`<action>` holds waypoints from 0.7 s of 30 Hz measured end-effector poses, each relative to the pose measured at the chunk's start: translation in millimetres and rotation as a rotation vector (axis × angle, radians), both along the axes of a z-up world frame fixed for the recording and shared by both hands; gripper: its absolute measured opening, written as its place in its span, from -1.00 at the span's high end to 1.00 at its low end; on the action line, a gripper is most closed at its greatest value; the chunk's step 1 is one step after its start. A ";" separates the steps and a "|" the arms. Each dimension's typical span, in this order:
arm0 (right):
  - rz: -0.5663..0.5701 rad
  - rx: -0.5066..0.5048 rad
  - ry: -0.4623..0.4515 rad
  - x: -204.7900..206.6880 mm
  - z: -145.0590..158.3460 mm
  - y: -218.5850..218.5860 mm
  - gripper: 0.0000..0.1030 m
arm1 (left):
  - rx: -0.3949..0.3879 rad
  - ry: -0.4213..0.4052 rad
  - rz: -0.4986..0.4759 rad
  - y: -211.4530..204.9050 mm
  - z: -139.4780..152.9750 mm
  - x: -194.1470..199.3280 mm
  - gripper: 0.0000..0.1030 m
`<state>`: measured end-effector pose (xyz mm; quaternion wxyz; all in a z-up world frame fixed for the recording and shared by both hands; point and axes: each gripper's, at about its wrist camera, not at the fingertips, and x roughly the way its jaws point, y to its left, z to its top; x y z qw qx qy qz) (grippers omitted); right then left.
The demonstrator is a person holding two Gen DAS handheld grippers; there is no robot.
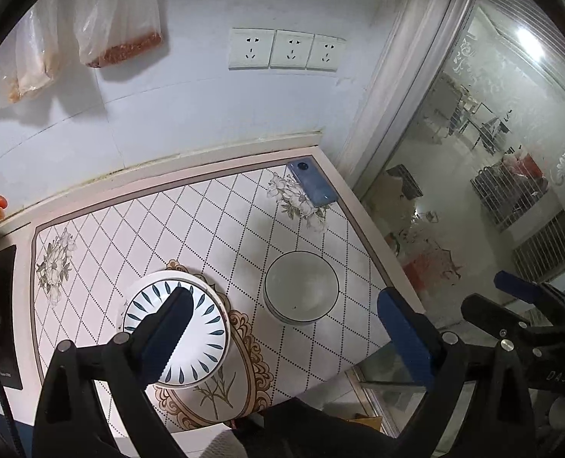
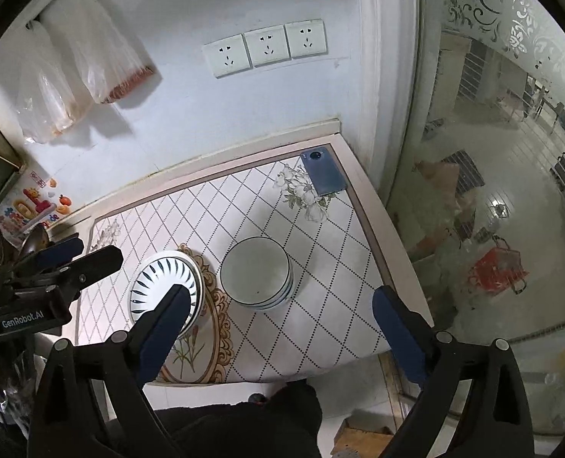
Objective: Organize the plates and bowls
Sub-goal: 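Open both grippers and raise them away from the bowl stack, then lower both grippers to the bowl stack and grip its rim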
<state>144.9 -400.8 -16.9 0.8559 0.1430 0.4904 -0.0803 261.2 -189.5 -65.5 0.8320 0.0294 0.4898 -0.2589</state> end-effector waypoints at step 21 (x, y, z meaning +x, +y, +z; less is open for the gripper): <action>0.001 0.464 0.202 82.2 -171.2 -58.0 -0.92 | -0.021 0.500 0.101 -27.1 -179.5 101.8 -0.92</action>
